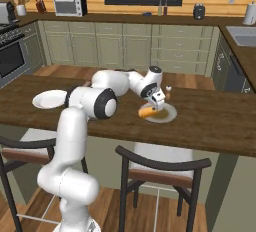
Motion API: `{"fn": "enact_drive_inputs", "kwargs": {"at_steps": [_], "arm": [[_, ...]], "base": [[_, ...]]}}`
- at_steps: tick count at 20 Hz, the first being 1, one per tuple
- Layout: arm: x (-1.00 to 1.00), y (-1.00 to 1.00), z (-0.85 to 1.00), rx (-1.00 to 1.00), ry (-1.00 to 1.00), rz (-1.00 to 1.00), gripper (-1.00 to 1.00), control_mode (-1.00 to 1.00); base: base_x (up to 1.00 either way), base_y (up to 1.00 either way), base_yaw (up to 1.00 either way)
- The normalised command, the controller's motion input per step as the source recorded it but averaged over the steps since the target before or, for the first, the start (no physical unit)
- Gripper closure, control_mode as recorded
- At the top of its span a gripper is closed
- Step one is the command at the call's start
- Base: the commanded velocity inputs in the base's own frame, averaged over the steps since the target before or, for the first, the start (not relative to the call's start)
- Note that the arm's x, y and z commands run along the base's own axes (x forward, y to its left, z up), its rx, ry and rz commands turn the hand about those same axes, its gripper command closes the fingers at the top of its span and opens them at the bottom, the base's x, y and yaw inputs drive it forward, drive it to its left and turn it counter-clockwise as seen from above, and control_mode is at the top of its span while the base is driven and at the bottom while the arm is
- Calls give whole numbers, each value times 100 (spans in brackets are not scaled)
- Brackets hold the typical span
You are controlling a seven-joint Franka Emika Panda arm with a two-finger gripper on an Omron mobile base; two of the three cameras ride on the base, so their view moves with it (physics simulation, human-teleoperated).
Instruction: Place one bun and one sausage from the bowl on each plate.
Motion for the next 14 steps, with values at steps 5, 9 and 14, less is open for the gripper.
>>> {"fn": "enact_drive_inputs", "kwargs": {"at_steps": [5,9,14], "arm": [[-56,2,31,0,-2,0,-100,-100],[-100,69,62,-1,-2,1,-100,-100],[-74,100,47,-9,5,15,-100,-100]], "base": [[0,0,0],[0,0,0],[0,0,0]]}}
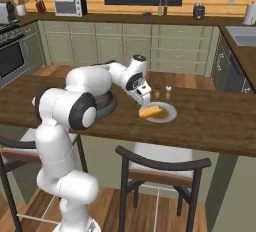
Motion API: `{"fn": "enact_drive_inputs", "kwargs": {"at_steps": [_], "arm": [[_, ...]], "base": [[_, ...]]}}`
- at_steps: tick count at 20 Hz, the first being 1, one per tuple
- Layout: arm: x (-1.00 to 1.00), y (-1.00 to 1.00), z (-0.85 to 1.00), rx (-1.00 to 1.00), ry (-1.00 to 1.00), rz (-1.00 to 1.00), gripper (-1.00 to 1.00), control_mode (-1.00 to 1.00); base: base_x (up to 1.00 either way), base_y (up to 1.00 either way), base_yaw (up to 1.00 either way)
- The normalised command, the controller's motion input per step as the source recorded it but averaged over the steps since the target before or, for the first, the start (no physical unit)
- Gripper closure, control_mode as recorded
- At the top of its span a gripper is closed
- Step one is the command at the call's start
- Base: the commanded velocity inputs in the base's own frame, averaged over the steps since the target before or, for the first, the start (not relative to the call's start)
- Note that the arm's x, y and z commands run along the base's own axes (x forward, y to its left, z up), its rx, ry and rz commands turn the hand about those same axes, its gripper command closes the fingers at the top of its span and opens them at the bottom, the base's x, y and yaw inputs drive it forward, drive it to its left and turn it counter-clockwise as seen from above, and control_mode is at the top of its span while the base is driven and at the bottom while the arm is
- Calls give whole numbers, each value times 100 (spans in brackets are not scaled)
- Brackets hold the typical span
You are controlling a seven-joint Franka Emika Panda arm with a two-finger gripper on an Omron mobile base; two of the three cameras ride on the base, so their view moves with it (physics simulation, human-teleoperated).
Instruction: Place one bun and one sausage from the bowl on each plate.
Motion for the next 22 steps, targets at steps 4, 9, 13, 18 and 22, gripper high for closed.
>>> {"fn": "enact_drive_inputs", "kwargs": {"at_steps": [4,9,13,18,22], "arm": [[-35,100,58,-3,3,19,-100,-100],[-10,100,41,-3,-4,22,-100,-100],[0,84,14,-14,0,34,-100,-100],[3,52,0,-27,0,38,-100,-100],[41,14,-7,-28,1,29,-100,-100]], "base": [[0,0,0],[0,0,0],[0,0,0],[0,0,0],[0,0,0]]}}
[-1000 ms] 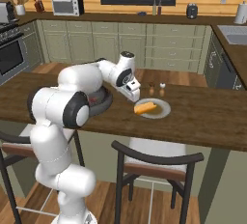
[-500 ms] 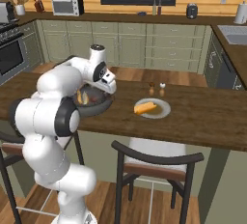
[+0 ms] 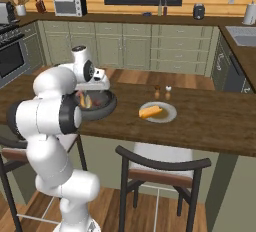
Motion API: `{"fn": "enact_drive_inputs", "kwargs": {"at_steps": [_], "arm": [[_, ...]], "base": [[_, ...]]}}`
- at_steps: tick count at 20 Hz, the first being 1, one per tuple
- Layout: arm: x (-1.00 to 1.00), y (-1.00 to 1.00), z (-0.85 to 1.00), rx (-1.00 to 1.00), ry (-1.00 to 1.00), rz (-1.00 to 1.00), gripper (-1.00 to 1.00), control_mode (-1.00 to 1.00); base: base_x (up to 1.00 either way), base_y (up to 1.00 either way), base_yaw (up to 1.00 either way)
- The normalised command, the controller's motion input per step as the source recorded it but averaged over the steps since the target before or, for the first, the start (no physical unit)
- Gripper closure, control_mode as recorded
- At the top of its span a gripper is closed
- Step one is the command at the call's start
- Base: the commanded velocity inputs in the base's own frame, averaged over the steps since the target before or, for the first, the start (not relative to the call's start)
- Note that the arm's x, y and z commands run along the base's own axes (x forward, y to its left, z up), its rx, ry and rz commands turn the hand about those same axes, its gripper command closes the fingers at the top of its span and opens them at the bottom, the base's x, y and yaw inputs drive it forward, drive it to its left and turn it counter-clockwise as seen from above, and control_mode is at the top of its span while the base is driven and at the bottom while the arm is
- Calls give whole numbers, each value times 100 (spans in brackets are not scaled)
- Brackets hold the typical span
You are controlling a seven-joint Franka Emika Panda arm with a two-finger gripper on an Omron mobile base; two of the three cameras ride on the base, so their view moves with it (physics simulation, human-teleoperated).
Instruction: Place one bun and one sausage from the bowl on each plate.
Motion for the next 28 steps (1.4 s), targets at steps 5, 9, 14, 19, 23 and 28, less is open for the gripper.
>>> {"fn": "enact_drive_inputs", "kwargs": {"at_steps": [5,9,14,19,23,28], "arm": [[35,0,-42,-15,7,22,-100,-100],[0,-4,-19,-3,13,15,-100,-100],[4,-3,-7,-7,20,11,-100,-100],[26,0,-18,-11,17,15,-100,-100],[21,0,-26,-13,14,18,-100,-100],[1,0,-33,-13,9,19,-100,-100]], "base": [[0,0,0],[0,0,0],[0,0,0],[0,0,0],[0,0,0],[0,0,0]]}}
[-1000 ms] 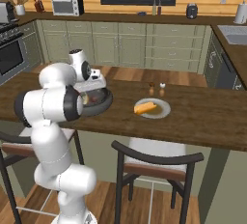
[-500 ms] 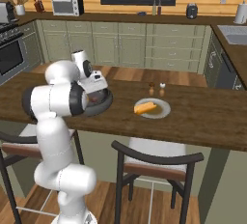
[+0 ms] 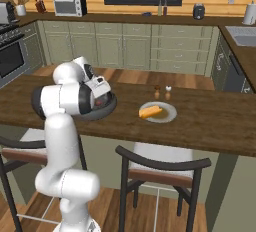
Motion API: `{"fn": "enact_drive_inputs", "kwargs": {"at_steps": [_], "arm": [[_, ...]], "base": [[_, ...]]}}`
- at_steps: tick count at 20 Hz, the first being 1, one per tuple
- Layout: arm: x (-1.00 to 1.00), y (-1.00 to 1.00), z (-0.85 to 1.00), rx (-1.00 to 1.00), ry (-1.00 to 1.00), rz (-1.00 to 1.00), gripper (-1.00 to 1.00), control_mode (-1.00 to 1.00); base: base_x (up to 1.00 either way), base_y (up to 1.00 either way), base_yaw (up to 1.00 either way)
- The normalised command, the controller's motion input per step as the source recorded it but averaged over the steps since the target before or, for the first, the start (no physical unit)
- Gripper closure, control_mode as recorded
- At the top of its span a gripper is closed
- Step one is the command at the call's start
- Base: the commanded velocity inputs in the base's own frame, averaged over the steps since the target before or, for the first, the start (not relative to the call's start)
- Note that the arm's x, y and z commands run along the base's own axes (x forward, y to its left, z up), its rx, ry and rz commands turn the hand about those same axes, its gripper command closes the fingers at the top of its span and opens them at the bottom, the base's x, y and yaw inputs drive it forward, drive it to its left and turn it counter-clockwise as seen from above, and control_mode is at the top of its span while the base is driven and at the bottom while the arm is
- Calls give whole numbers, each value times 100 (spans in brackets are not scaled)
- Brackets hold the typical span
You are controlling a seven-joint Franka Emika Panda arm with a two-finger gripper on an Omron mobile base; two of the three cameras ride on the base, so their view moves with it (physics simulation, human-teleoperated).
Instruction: Place one bun and one sausage from the bowl on each plate.
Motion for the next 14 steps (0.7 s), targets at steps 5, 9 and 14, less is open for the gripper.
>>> {"fn": "enact_drive_inputs", "kwargs": {"at_steps": [5,9,14], "arm": [[3,0,-27,-11,5,16,100,-100],[0,-1,-7,-4,9,6,100,-100],[0,-20,-5,0,16,0,100,-100]], "base": [[0,0,0],[0,0,0],[0,0,0]]}}
